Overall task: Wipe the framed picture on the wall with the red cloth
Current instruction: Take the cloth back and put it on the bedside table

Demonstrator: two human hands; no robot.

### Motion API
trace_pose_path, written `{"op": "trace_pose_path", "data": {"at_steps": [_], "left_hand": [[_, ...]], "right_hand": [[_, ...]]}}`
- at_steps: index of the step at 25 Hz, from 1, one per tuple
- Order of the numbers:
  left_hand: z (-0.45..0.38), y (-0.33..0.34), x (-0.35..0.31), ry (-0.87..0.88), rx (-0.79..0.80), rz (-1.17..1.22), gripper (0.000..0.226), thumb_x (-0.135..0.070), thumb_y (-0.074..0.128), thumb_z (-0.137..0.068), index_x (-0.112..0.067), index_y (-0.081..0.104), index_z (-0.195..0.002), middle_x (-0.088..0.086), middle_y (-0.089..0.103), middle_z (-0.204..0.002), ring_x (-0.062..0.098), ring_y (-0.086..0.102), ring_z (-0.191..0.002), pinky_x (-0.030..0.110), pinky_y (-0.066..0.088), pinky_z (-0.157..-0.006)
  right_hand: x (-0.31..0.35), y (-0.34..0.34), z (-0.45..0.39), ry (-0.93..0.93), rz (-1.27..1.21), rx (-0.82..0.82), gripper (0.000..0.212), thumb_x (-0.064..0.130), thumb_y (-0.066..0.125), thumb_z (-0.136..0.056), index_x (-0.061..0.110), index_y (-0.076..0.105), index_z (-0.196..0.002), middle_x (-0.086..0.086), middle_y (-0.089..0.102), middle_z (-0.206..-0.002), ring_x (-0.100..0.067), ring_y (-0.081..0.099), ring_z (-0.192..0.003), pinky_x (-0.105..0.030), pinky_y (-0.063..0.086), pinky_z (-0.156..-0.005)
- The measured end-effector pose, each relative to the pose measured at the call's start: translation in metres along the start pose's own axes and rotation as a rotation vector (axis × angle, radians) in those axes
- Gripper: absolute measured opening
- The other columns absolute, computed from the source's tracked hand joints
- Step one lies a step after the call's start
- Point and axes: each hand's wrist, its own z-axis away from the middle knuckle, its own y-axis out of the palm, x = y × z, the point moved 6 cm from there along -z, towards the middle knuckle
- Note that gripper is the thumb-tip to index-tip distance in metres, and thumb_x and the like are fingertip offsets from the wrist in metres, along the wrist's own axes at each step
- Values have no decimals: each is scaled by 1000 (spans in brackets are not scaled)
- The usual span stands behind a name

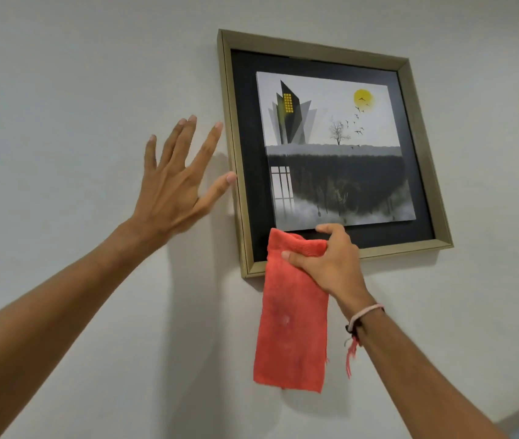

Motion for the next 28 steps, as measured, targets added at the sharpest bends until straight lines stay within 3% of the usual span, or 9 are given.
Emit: {"op": "trace_pose_path", "data": {"at_steps": [2, 4, 8, 12, 14, 17, 20, 26, 28], "left_hand": [[46, -13, -16, -24, -25, 169, 86, -73, 29, -91, -23, 23, -161, 14, 33, -164, 27, 32, -152, 53, 31, -121], [94, -17, -27, -153, 51, 449, 94, -79, 43, -83, -24, 29, -158, 7, 45, -154, 17, 45, -138, 38, 42, -112], [205, -4, -41, -492, 511, 916, 119, -77, 80, -49, -39, 35, -152, -11, 54, -148, 6, 54, -133, 37, 46, -112], [321, -8, -22, -661, 957, 1137, 47, -35, 91, -66, -21, 76, -109, 13, 79, -102, 21, 75, -88, 42, 57, -80], [379, -24, 4, -817, 943, 1174, 37, -26, 89, -69, -12, 79, -101, 20, 77, -91, 25, 71, -78, 39, 56, -69], [459, -49, 41, -1091, 861, 1189, 53, -28, 93, -56, -12, 80, -105, 20, 79, -105, 22, 76, -87, 33, 64, -73], [532, -72, 60, -1316, 748, 1141, 57, -29, 99, -46, -14, 82, -99, 11, 83, -101, 16, 79, -83, 30, 65, -67], [749, -107, 20, -1680, 701, 962, 25, -13, 80, -79, -7, 79, -103, 12, 83, -94, 16, 76, -73, 35, 64, -71], [825, -110, -9, -1807, 727, 897, 22, -10, 74, -87, -4, 76, -108, 14, 80, -97, 22, 71, -79, 37, 60, -77]], "right_hand": [[5, 2, 10, 5, -136, 26, 35, 29, 89, -76, 4, 73, -94, -17, 73, -91, -25, 68, -85, -42, 57, -79], [11, 7, 32, 0, -314, 55, 25, 19, 85, -82, 1, 69, -75, -20, 68, -77, -25, 62, -72, -40, 52, -70], [12, 31, 102, 143, -678, 132, 37, 19, 82, -86, -11, 65, -99, -15, 66, -84, -26, 66, -79, -47, 60, -75], [-5, 70, 194, 351, -856, 206, 40, 17, 81, -87, -12, 67, -110, -18, 70, -93, -27, 68, -84, -47, 61, -82], [-26, 85, 242, 425, -840, 212, 35, 15, 81, -86, -12, 68, -104, -17, 69, -92, -26, 66, -83, -42, 56, -78], [-61, 111, 309, 524, -739, 305, 12, 12, 79, -85, 3, 75, -91, -11, 72, -86, -20, 66, -80, -35, 56, -72], [-96, 133, 377, 619, -641, 426, 11, 8, 78, -85, 3, 79, -95, -6, 80, -84, -14, 72, -72, -30, 60, -72], [-196, 178, 566, 843, -390, 642, 17, 9, 73, -92, -2, 77, -103, -18, 80, -101, -27, 75, -92, -41, 60, -89], [-236, 184, 624, 895, -322, 694, 11, 10, 71, -92, 2, 78, -94, -13, 79, -97, -24, 71, -89, -41, 57, -89]]}}
